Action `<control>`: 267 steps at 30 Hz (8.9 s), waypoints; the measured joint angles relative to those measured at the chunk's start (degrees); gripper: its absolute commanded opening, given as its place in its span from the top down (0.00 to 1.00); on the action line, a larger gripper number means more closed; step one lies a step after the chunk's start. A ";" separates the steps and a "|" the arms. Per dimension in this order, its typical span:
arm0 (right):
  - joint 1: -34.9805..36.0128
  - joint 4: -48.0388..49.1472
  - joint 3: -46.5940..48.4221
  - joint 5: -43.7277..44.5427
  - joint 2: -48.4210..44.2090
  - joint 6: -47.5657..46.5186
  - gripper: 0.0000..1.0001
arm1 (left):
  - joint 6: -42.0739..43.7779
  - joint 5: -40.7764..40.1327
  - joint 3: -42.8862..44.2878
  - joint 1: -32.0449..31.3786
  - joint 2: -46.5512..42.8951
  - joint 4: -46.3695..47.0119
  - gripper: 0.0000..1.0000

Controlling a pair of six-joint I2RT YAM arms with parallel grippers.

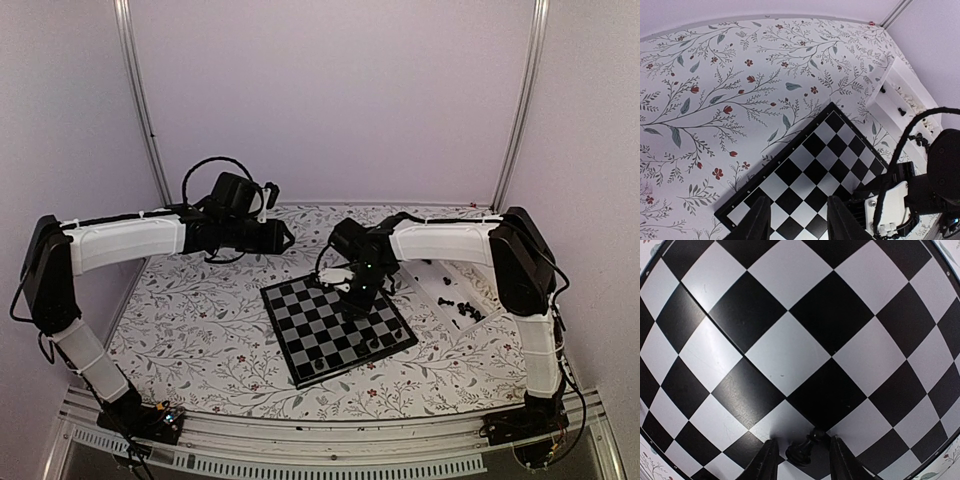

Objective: Set up the chess pieces on the board
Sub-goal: Pick up the chess piece from the chessboard, then place the chess piece on the chessboard, then adjust the chessboard at the center of the board.

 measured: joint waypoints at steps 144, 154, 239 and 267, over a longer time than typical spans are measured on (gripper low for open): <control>-29.16 26.16 -31.85 -22.97 -33.73 -6.95 0.37 | 15.17 -2.73 -22.49 -25.33 -3.93 0.70 1.00; -29.16 26.16 -31.85 -22.51 -33.70 -7.61 0.37 | 16.39 -1.22 -22.47 -26.80 -3.06 0.50 1.00; -29.16 25.09 -31.76 -22.36 -32.94 -7.91 0.35 | 14.91 -14.60 -19.04 -28.44 -1.27 -5.05 0.59; -25.64 15.45 -43.76 -28.24 -38.64 -22.23 0.27 | 22.58 -9.75 4.35 -7.61 0.92 6.71 0.56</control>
